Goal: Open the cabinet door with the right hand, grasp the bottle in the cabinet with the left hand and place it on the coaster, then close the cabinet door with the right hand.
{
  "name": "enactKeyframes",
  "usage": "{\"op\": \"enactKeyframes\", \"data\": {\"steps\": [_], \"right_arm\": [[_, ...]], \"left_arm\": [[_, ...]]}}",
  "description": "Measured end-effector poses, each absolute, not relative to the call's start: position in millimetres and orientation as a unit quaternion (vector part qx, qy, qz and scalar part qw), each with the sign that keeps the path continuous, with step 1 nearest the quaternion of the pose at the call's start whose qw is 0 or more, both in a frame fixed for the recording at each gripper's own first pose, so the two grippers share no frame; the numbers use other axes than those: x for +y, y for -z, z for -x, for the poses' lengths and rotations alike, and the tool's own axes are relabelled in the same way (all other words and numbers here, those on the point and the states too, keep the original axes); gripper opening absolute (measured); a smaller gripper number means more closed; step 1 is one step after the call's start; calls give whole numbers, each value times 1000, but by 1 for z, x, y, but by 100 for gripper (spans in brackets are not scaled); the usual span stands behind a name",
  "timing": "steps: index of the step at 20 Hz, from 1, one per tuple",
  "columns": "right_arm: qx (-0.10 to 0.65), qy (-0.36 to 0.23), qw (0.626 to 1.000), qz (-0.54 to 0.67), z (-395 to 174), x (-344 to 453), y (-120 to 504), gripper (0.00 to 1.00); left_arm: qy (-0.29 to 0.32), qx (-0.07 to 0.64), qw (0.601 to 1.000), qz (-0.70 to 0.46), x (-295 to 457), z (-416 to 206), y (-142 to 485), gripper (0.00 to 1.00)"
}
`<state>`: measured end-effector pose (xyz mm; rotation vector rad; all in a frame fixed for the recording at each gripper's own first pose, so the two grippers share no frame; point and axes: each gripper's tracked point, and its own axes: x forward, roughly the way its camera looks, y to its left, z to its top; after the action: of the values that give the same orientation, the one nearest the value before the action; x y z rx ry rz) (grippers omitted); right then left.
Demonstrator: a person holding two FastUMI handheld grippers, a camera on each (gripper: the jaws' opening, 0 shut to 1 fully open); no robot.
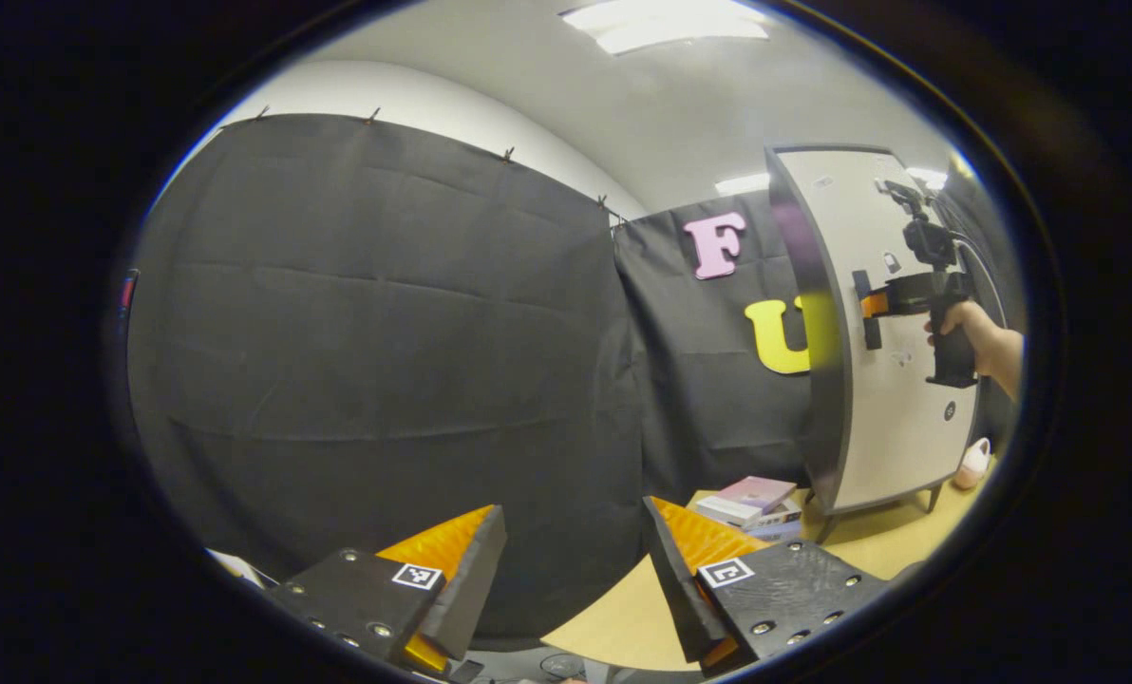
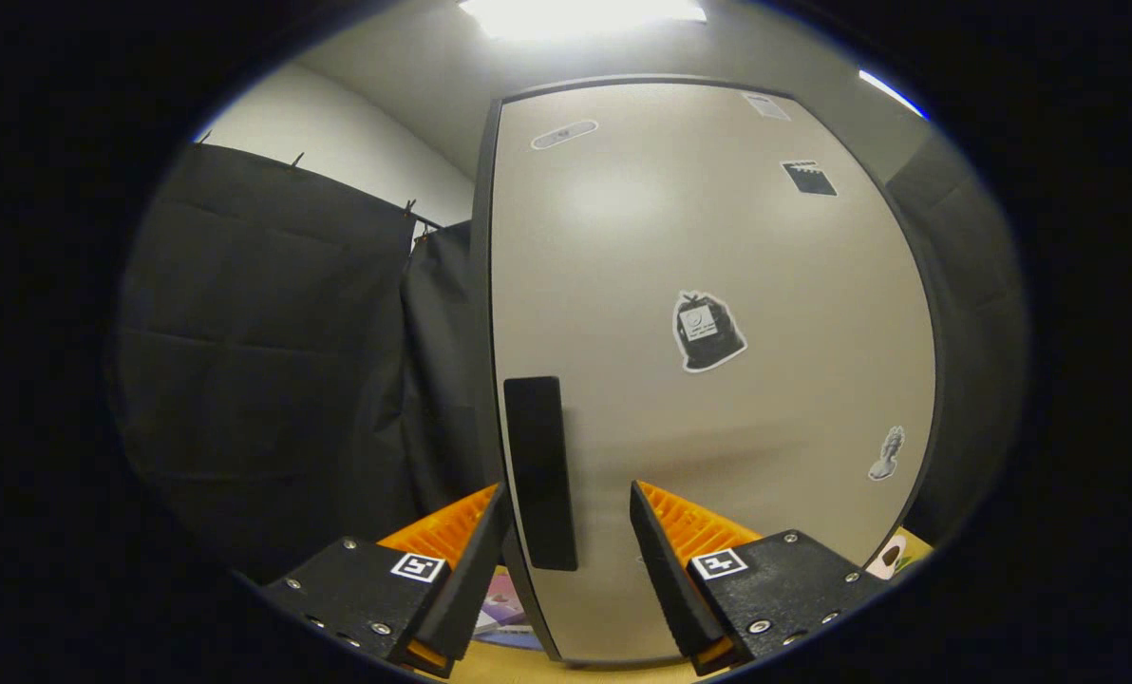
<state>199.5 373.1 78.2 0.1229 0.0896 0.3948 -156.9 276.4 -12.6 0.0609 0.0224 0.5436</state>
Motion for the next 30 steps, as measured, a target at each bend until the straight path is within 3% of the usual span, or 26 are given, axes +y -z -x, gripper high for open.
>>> {"op": "enactKeyframes", "data": {"steps": [7,9,10,14,18,30], "right_arm": [[47,-177,982,-34,-216,394,-73,57],[49,-159,986,-20,-217,392,-71,45],[50,-157,986,-15,-220,394,-71,34],[68,-172,983,-17,-218,392,-69,17],[74,-189,979,-25,-209,391,-71,18],[85,-253,963,-37,-162,371,-74,17]], "left_arm": [[-275,17,961,-19,297,162,23,86],[-275,18,961,-17,303,162,26,86],[-275,18,961,-16,304,161,26,86],[-264,17,964,-7,303,160,25,86],[-246,9,969,-7,296,152,19,82],[-176,-9,984,-3,230,112,7,86]]}}
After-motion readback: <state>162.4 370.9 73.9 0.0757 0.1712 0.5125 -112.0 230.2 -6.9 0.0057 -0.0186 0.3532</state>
